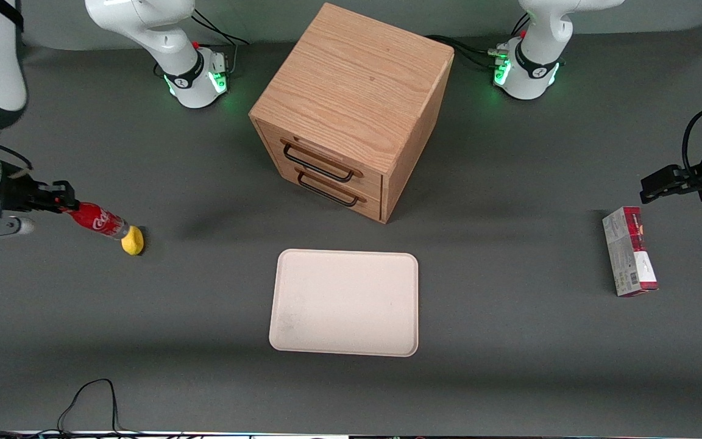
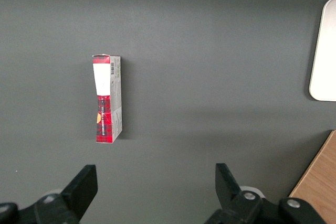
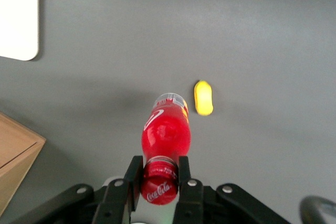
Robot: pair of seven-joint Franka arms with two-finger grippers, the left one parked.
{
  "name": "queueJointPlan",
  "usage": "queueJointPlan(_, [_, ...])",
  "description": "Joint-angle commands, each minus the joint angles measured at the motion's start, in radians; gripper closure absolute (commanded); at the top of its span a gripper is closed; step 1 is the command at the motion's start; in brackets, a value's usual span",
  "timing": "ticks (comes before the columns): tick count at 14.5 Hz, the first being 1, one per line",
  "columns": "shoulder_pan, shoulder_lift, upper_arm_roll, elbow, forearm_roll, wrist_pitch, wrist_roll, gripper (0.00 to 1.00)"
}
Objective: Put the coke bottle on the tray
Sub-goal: 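Carry the bottle with the right gripper over the cream tray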
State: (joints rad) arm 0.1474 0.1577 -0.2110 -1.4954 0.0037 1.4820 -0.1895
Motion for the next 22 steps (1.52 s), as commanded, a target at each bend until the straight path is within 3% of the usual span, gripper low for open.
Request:
queueJointPlan(1, [-0.003,0.224,-0.007,0.399,0.047,-0.23,0.036,1.0])
queueJointPlan(6, [0.0,0.282,0.002,0.471,0.05,-0.241,0.097,1.0])
queueJointPlan(10, [0.0,0.435,0.167,0.613,0.048,-0.192,0.383,1.0])
queueJointPlan(15, [0.021,0.554,0.321,0.624,0.044,0.07,0.724,1.0])
queueJointPlan(19, [0.099,0.657,0.317,0.624,0.033,0.332,0.933,1.0])
queueJointPlan(22, [0.138,0.709,0.315,0.624,-0.013,0.421,0.998,1.0])
